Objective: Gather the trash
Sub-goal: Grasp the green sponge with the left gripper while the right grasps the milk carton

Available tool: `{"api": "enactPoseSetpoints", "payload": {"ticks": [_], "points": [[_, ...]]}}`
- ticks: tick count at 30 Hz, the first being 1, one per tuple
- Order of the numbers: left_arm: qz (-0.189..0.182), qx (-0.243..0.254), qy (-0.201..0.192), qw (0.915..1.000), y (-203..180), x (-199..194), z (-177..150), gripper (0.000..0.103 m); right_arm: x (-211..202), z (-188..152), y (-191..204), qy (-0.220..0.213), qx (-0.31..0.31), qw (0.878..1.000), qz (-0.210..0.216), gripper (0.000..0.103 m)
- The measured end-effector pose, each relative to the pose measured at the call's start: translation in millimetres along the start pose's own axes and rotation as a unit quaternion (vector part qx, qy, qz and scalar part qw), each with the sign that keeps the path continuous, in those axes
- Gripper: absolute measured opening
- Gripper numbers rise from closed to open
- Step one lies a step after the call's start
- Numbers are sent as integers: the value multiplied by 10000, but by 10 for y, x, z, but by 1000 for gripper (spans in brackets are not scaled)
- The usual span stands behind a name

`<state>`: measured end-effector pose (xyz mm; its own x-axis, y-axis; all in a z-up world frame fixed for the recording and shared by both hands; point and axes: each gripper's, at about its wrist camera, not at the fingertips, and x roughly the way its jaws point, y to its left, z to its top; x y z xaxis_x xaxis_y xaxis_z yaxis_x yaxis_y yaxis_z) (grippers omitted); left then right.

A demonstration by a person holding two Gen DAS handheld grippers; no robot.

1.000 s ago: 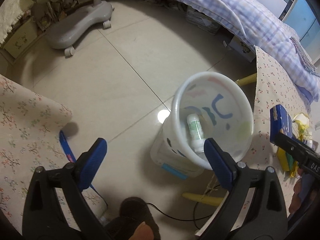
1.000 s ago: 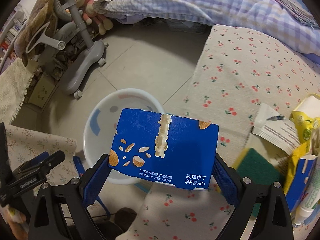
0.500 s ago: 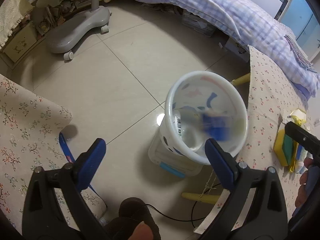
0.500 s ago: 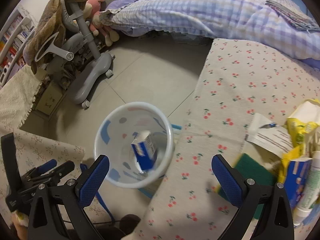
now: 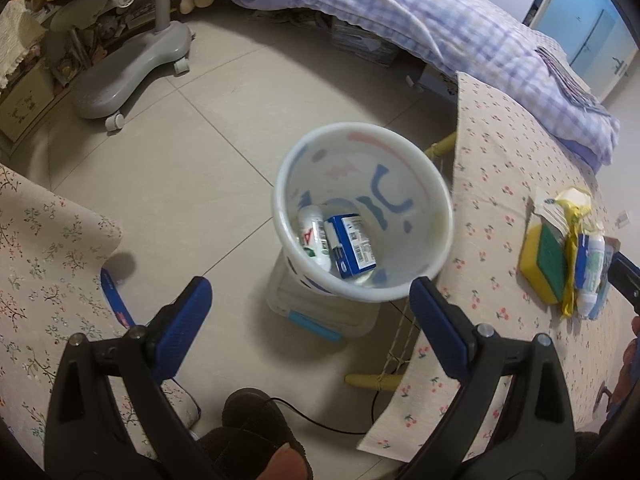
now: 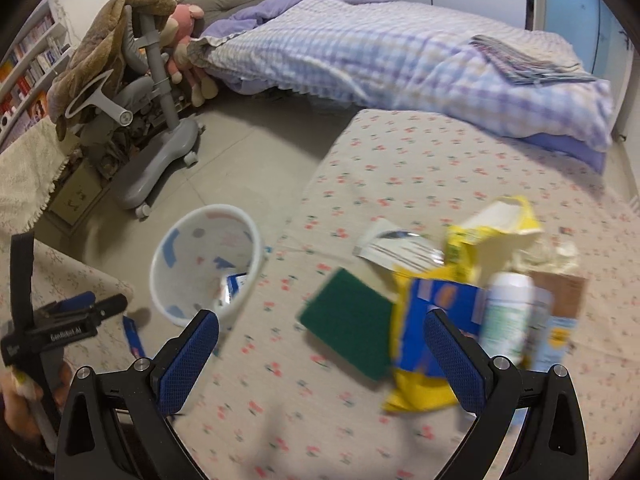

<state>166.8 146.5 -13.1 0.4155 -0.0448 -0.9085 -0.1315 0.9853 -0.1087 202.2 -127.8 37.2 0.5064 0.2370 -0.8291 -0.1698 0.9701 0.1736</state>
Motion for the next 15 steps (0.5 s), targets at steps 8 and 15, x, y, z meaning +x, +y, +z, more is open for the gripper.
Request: {"api": "enactPoseSetpoints", "payload": {"ticks": [8, 15], "points": [[-55, 220, -35, 9997, -216, -49, -108, 99, -336, -308, -631, -145, 319, 9985, -412, 103], [-93, 445, -5, 9990, -489, -53, -186, 99, -522, -530, -1252, -176, 998, 9928, -636, 103]]}}
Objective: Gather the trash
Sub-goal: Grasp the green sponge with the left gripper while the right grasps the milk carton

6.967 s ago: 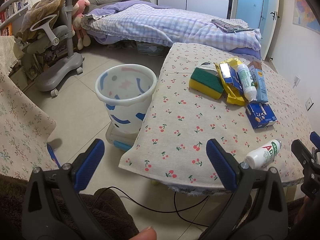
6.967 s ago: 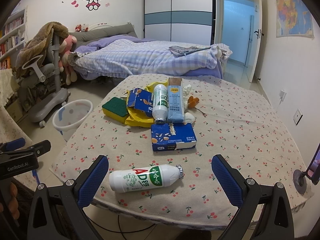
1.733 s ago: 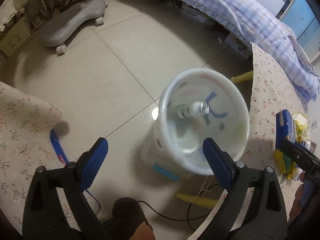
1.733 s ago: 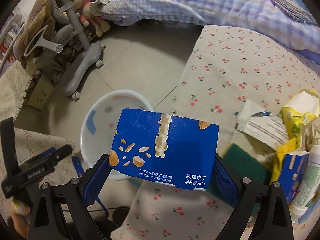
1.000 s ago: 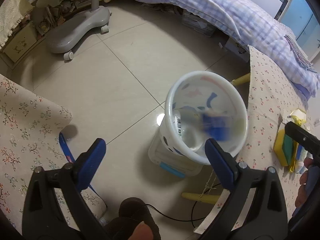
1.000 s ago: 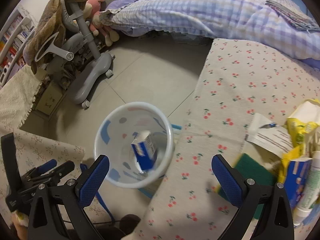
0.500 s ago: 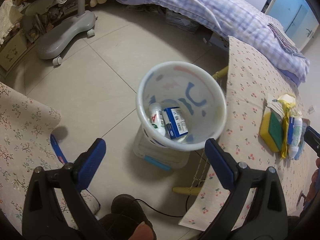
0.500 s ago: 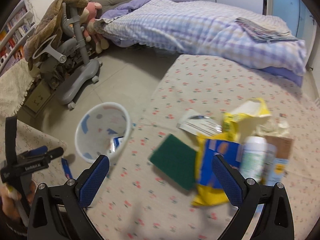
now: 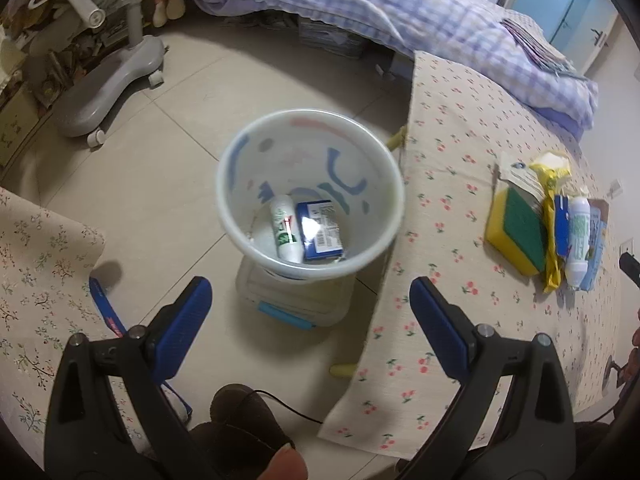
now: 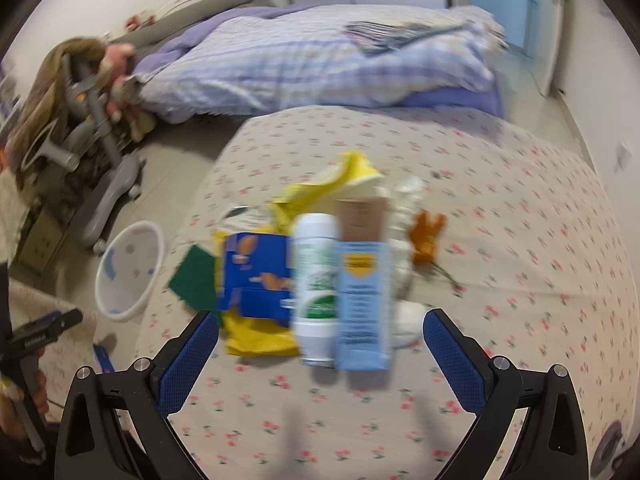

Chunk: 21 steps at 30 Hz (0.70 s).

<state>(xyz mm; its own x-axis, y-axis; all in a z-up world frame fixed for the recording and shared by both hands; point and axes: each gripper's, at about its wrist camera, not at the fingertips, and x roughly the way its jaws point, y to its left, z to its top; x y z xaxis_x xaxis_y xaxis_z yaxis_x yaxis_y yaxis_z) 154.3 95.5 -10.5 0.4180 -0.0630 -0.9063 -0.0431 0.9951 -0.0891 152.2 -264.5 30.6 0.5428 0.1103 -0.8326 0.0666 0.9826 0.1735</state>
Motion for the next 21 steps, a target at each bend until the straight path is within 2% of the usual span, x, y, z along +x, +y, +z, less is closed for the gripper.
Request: {"api": "enactPoseSetpoints", "payload": {"ticks": [5, 11, 19, 21], "points": [[-52, 140, 16, 9999, -224, 7, -5, 99, 31, -37, -402, 118, 454, 9989, -38, 103], [-94, 299, 51, 9995, -493, 35, 7, 99, 115, -67, -691, 318, 664, 9972, -157, 103], [-235, 436, 127, 9987, -864, 80, 49, 99, 275, -30, -793, 489, 800, 9955, -92, 102], [-290, 494, 150, 9982, -969, 91, 62, 99, 320, -19, -781, 548, 804, 9952, -49, 99]]}}
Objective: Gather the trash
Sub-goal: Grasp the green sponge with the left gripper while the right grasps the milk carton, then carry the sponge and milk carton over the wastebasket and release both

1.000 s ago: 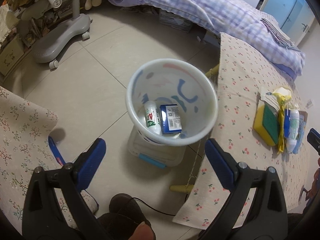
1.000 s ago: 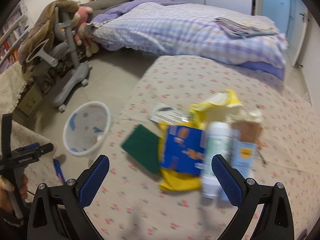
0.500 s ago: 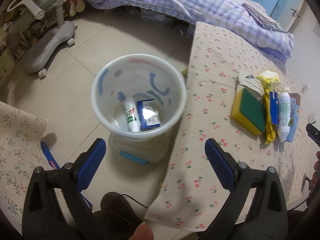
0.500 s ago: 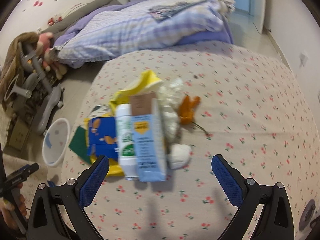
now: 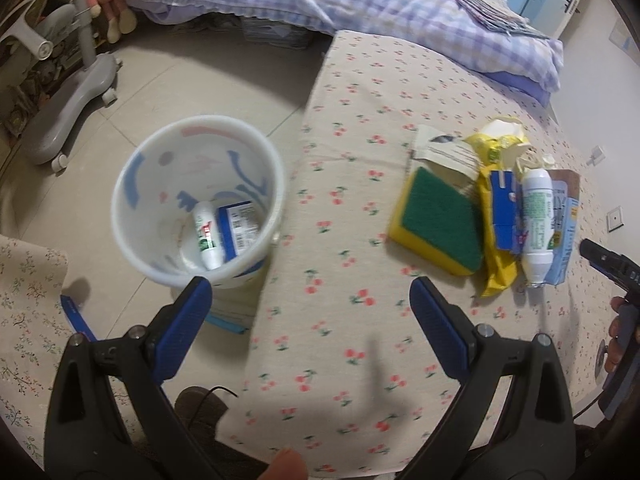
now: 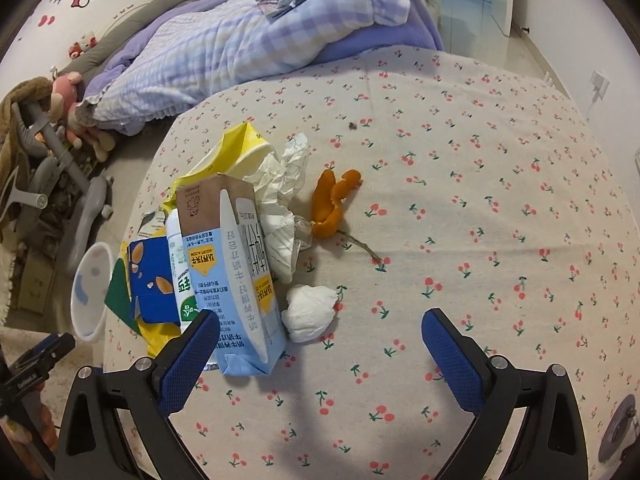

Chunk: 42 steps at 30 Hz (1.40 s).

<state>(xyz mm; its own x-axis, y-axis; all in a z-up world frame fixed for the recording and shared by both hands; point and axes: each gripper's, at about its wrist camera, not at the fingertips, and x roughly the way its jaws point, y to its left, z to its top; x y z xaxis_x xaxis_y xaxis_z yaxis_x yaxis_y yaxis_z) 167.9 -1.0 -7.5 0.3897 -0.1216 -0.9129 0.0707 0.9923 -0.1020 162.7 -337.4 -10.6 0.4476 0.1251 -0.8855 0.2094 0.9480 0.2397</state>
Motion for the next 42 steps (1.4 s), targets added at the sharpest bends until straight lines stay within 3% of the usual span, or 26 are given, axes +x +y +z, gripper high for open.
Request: {"api": "enactPoseSetpoints", "payload": {"ticks": [11, 13, 15, 20, 23, 26, 29, 35, 42], "points": [[-226, 223, 122, 9994, -423, 79, 98, 99, -35, 47, 265, -4, -148, 9993, 357, 94], [-206, 171, 144, 9995, -443, 114, 131, 99, 14, 53, 313, 48, -165, 9992, 364, 91], [-165, 72, 185, 9997, -449, 159, 163, 99, 77, 63, 344, 122, -180, 9993, 311, 71], [-282, -399, 294, 9984, -420, 251, 257, 99, 176, 80, 334, 209, -44, 9989, 423, 62], [-543, -720, 410, 9951, -455, 334, 294, 98, 196, 77, 390, 205, -131, 9988, 430, 58], [-702, -927, 469, 9921, -532, 396, 291, 91, 264, 49, 433, 278, -251, 9990, 237, 44], [-804, -1122, 532, 9890, -589, 486, 297, 81, 323, 7, 400, 350, -270, 9989, 146, 37], [-1079, -1333, 713, 9826, -581, 653, 266, 62, 183, 15, 251, 183, -103, 9995, 230, 37], [-1353, -1507, 612, 9774, -475, 612, 251, 38, -24, -5, 81, 37, 108, 9991, 403, 36]]}}
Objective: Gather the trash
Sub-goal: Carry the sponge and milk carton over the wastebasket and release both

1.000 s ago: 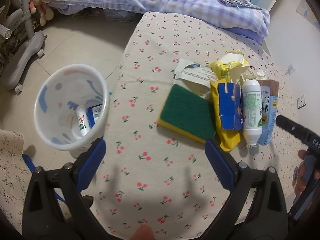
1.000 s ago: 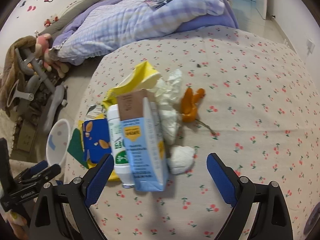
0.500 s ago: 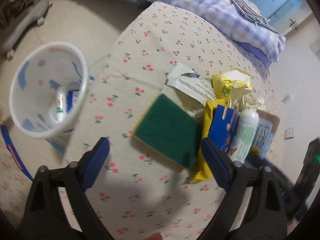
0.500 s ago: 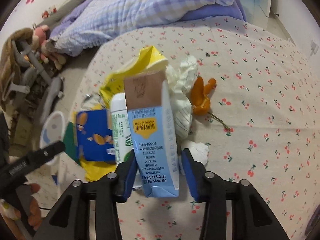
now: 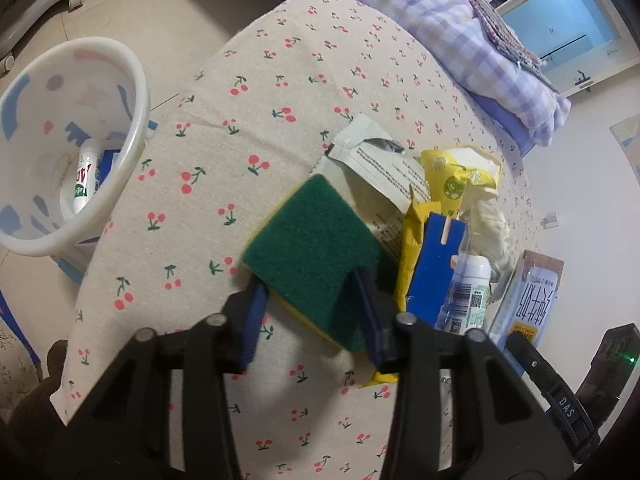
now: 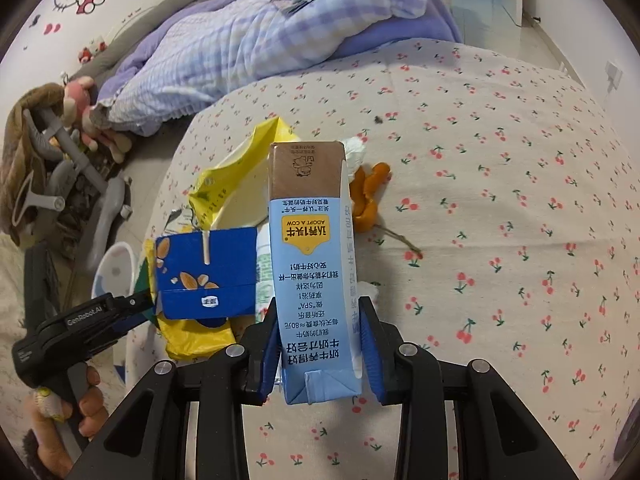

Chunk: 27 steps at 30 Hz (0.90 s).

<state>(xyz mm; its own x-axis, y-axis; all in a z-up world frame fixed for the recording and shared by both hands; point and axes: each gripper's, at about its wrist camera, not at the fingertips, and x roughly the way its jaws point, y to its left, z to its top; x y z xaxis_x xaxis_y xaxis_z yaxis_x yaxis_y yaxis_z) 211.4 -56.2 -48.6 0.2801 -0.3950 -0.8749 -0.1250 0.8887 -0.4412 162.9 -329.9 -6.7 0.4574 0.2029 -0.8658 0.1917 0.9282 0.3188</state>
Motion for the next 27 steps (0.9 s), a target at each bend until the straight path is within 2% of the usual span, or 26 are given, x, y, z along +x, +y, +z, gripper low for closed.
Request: {"api": "enactPoseSetpoints", "payload": {"ticks": [6, 12, 27], "points": [[-150, 93, -122, 9998, 6, -121, -8, 25, -167, -15, -12, -175, 51, 9997, 131, 36], [-160, 395, -281, 9987, -34, -270, -51, 19, -327, -37, 29, -318, -2, 9991, 267, 36], [37, 815, -1037, 9913, 171, -799, -31, 18, -464, -29, 186, -509, -124, 9976, 462, 36]]}}
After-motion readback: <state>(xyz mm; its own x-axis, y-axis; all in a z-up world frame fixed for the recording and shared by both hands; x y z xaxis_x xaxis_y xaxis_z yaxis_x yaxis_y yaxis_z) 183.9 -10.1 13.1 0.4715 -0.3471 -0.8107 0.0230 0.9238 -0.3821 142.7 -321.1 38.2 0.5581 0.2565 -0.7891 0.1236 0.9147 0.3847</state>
